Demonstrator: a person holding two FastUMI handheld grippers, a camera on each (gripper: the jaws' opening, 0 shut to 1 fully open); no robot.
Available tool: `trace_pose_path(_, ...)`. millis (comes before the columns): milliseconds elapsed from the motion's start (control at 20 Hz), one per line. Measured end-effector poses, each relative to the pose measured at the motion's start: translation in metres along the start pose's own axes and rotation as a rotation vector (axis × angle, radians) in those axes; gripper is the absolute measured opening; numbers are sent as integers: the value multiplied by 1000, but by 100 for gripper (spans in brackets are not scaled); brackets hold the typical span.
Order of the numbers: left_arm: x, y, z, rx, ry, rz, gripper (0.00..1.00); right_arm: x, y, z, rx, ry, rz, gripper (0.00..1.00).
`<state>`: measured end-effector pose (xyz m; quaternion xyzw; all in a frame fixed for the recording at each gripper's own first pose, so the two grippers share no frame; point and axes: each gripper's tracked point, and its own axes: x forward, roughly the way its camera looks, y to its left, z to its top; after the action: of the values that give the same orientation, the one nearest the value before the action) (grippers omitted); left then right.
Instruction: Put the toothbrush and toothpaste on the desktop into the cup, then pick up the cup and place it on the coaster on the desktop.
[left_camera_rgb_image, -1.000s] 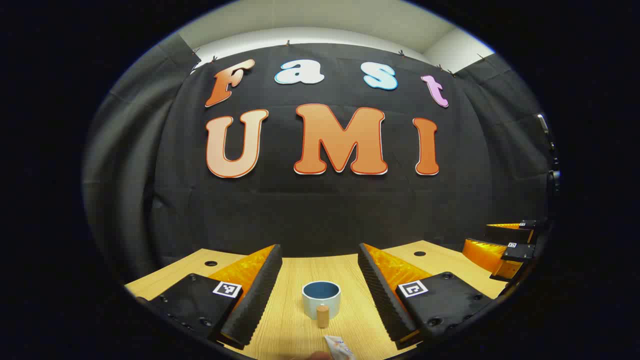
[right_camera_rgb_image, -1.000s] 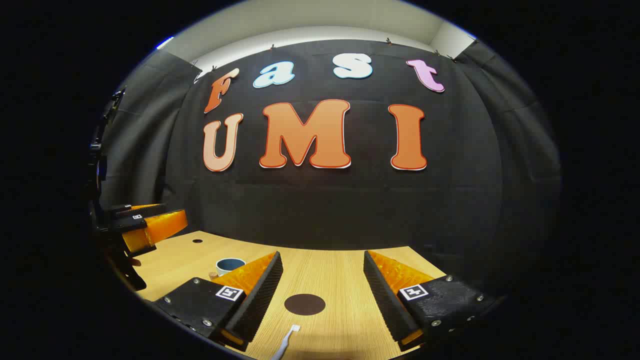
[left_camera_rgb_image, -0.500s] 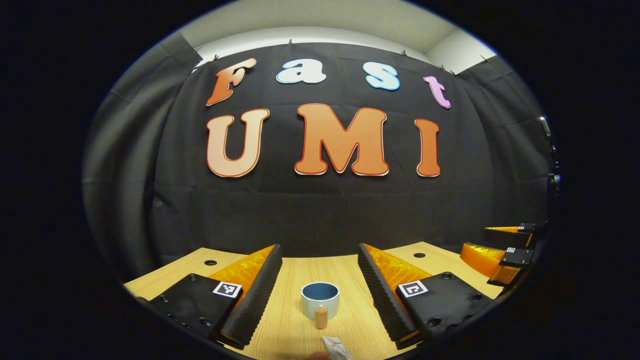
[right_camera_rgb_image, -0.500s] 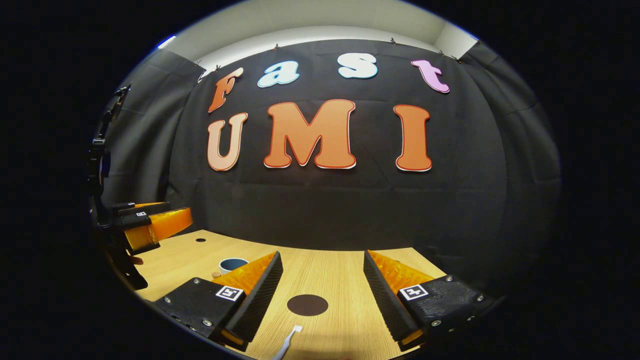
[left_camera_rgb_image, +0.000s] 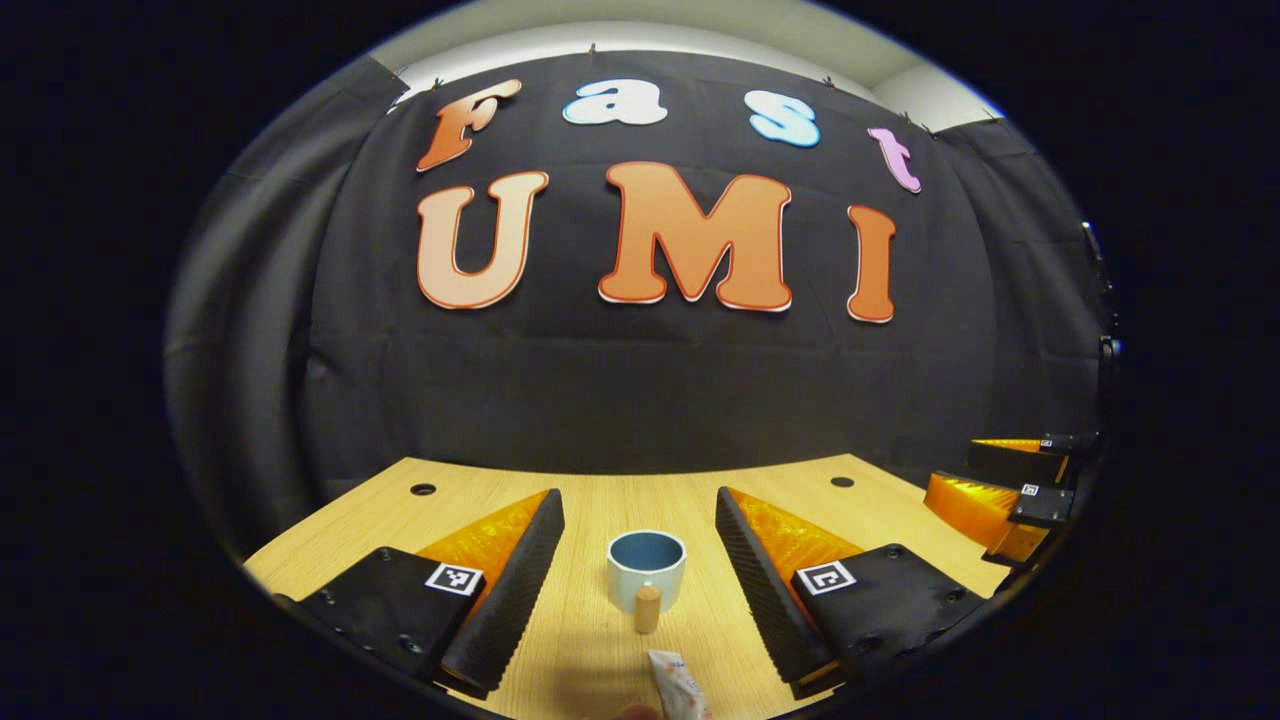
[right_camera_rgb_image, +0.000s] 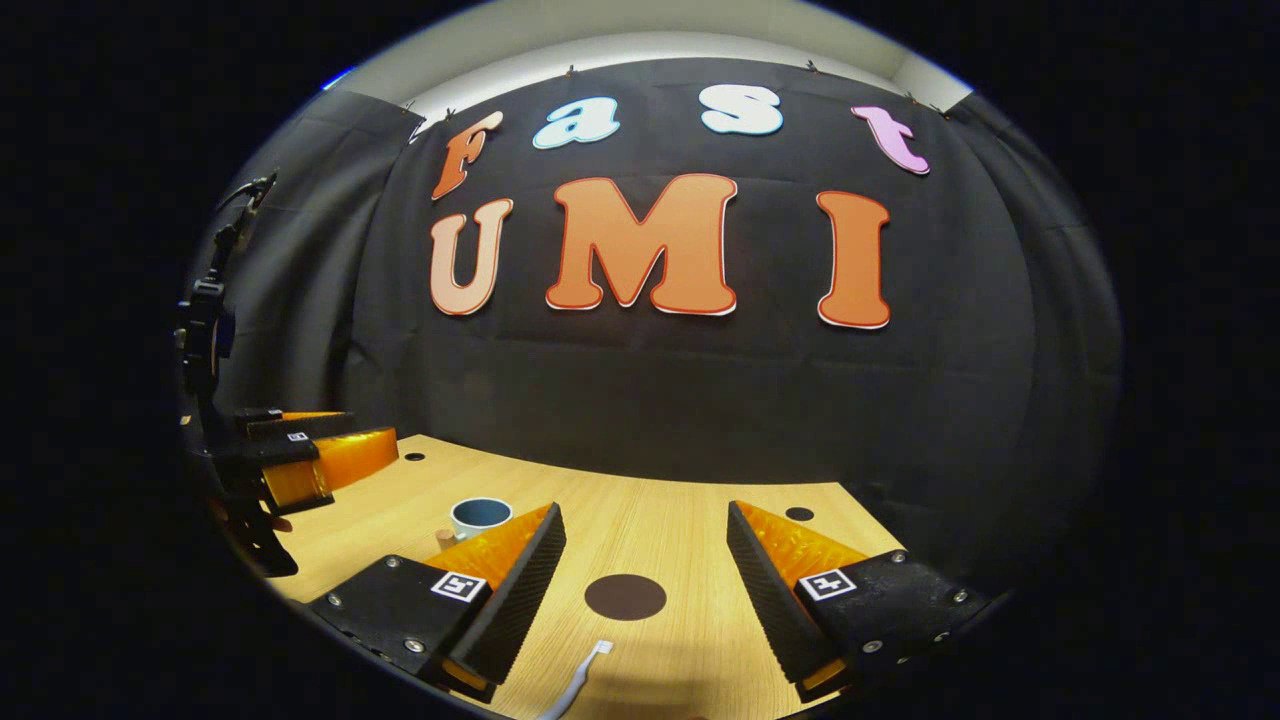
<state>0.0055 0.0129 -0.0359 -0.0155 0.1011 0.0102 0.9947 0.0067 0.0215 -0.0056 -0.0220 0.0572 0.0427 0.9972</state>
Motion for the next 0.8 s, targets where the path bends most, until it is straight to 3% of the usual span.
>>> trace_pose_path(300, 2, 0, -32, 3, 139, -10, 99, 2, -2, -12, 8, 84, 4, 98)
trace_pose_path(550, 6, -14, -70, -41, 304, -65, 99, 2, -5, -30, 19, 189, 14, 96)
trace_pose_path(800, 8, -21, -100, -17, 489, -65, 99, 0, -7, -55, 51, 325, 30, 97)
